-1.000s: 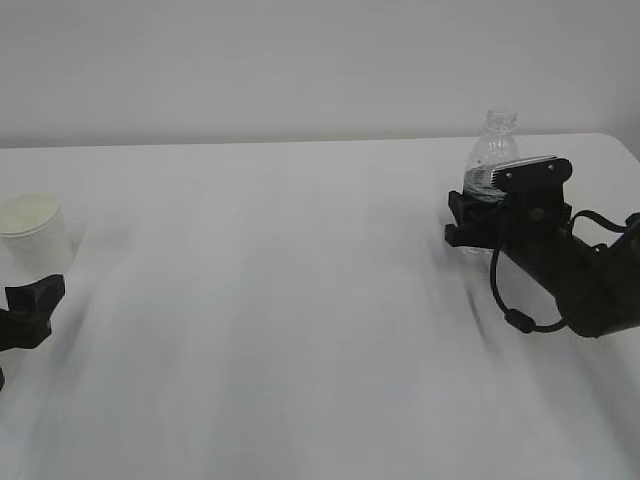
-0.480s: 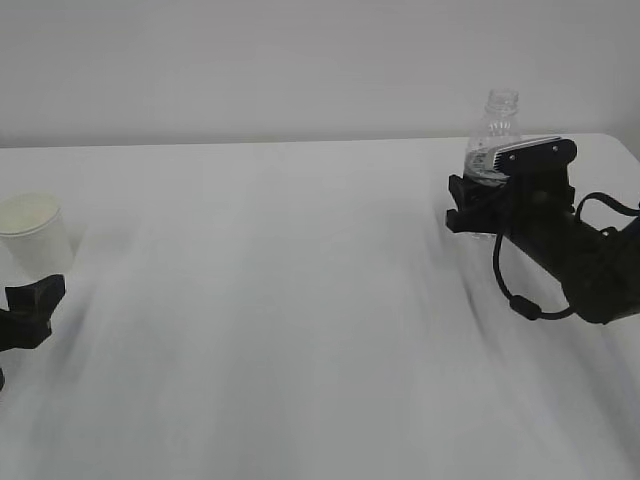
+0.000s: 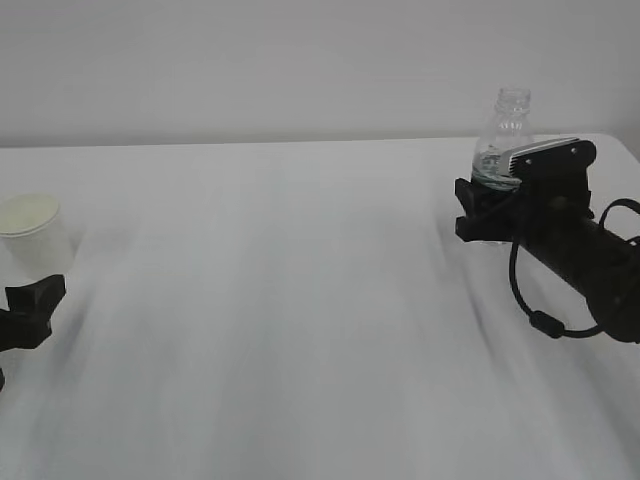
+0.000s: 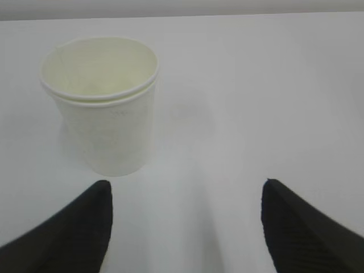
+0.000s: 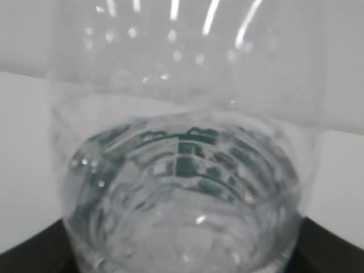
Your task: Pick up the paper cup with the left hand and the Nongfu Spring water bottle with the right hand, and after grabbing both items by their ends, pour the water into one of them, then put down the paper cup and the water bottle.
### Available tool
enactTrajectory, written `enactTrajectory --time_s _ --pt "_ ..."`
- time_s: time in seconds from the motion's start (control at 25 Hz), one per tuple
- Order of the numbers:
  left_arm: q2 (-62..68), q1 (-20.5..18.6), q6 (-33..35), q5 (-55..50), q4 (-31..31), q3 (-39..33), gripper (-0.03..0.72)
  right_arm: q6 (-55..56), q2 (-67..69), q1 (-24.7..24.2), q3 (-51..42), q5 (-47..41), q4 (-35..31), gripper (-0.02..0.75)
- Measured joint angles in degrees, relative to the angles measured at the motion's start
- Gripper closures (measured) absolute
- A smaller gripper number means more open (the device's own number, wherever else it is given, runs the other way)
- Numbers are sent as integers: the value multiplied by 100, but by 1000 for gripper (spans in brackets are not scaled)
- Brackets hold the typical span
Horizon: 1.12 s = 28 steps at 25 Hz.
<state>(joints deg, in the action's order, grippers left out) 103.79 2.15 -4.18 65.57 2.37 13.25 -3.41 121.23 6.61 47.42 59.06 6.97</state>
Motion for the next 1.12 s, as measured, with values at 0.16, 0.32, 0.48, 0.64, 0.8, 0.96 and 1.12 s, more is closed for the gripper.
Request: enactTrajectory --time_s 0.16,0.32,0.48,0.64,0.8,0.96,1.12 --pt "0 0 0 0 0 0 101 0 -109 0 -334 245 0 262" --pt "0 0 0 0 0 0 101 0 -266 0 -693 389 0 262" --pt "0 0 0 0 33 0 101 0 -395 0 -1031 411 0 262" --pt "0 0 -9 0 54 0 101 0 -562 0 -1283 423 0 262" --pt "0 0 -9 0 76 0 101 0 -787 0 -1491 434 22 262" --pt "0 0 -9 0 83 0 101 -2 -980 0 -1651 457 87 262" --pt "0 0 -9 0 83 0 101 -2 -1125 0 -1752 457 274 262"
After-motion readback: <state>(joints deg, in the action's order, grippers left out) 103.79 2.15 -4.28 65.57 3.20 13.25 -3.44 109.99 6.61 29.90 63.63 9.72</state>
